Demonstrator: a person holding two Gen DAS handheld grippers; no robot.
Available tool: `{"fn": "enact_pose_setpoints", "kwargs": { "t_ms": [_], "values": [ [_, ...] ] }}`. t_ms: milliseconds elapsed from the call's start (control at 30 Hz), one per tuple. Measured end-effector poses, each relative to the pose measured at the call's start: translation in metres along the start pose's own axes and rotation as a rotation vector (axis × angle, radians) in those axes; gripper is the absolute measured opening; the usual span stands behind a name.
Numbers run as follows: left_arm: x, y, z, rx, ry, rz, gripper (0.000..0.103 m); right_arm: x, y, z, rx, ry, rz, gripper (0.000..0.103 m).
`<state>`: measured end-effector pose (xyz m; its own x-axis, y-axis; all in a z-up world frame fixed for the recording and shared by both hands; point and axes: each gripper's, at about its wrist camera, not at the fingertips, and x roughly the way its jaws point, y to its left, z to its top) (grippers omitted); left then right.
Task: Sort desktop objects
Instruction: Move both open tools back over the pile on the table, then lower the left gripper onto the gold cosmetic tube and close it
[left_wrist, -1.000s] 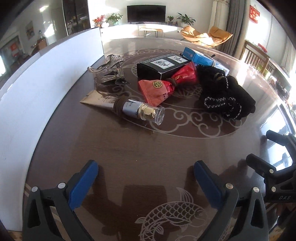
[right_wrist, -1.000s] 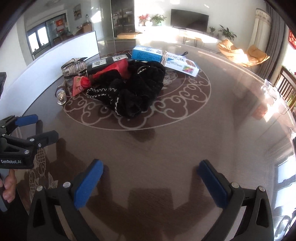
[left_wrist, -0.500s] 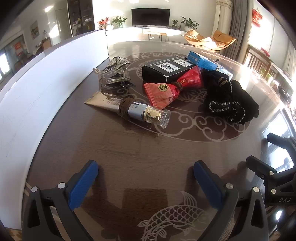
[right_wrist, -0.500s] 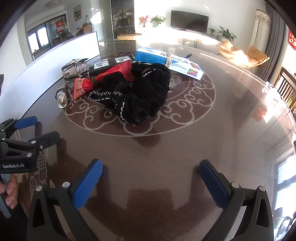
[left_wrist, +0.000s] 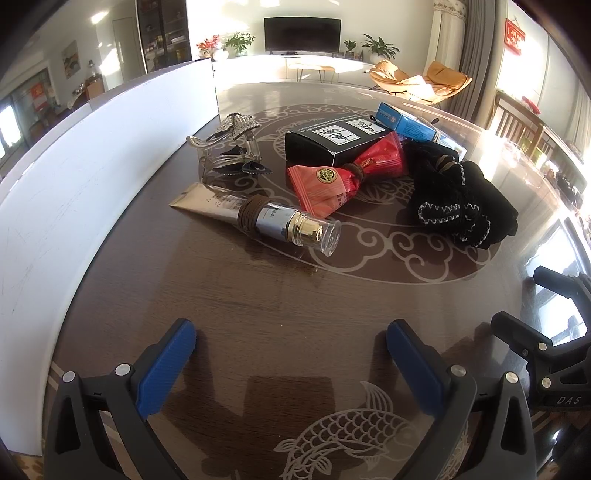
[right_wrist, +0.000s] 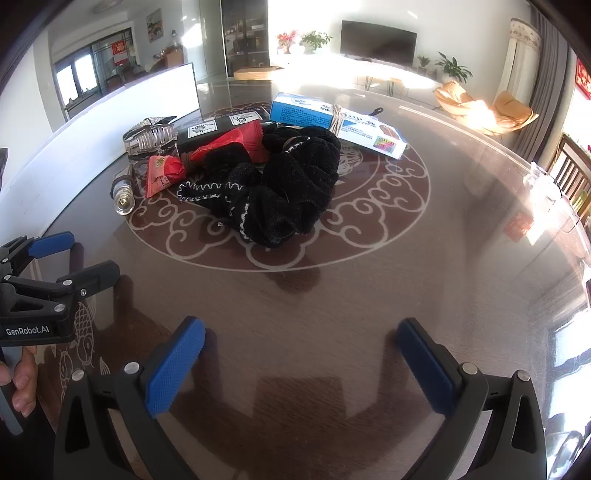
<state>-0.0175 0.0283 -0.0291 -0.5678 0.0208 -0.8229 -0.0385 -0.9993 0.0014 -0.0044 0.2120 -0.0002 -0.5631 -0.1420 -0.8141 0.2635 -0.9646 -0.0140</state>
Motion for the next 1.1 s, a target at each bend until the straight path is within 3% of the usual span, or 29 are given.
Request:
{"fn": "enact_pose_setpoints", "kwargs": {
  "t_ms": [267,367,533,767,900,1000,1100],
  "values": [
    [-0.001,0.001,0.0,-0.001,0.005,-0.002,0.103,0.0,0.0,-0.001,0.0,0.0,0.001,0.103],
    [-0.003,0.013,0.001,-0.064,0.007,0.012,0.103,0.0,0.0,-0.001,0.0,-0.001,0.001,0.103],
    [-0.013,0.055,0.001,-0.276,-0.047,-0.149,0.103,0.0,0.0,-0.001,0.0,-0.001,0.001,0.103],
    [-0.009,0.054,0.006,-0.281,-0.045,-0.111,0.103,0.0,0.0,-0.001,-0.001,-0.001,0.001,0.103],
    [-0.004,0.063,0.017,-0.357,-0.054,-0.18,0.103,0.0,0.0,0.0,-0.001,-0.001,0.001,0.103],
    [0.007,0.059,0.042,-0.372,-0.036,-0.12,0.103,0.0,0.0,0.0,-0.001,-0.001,0.001,0.103],
    [0.029,0.049,0.063,-0.34,0.012,-0.01,0.103,0.0,0.0,-0.001,-0.001,-0.001,0.001,0.103]
  ]
}}
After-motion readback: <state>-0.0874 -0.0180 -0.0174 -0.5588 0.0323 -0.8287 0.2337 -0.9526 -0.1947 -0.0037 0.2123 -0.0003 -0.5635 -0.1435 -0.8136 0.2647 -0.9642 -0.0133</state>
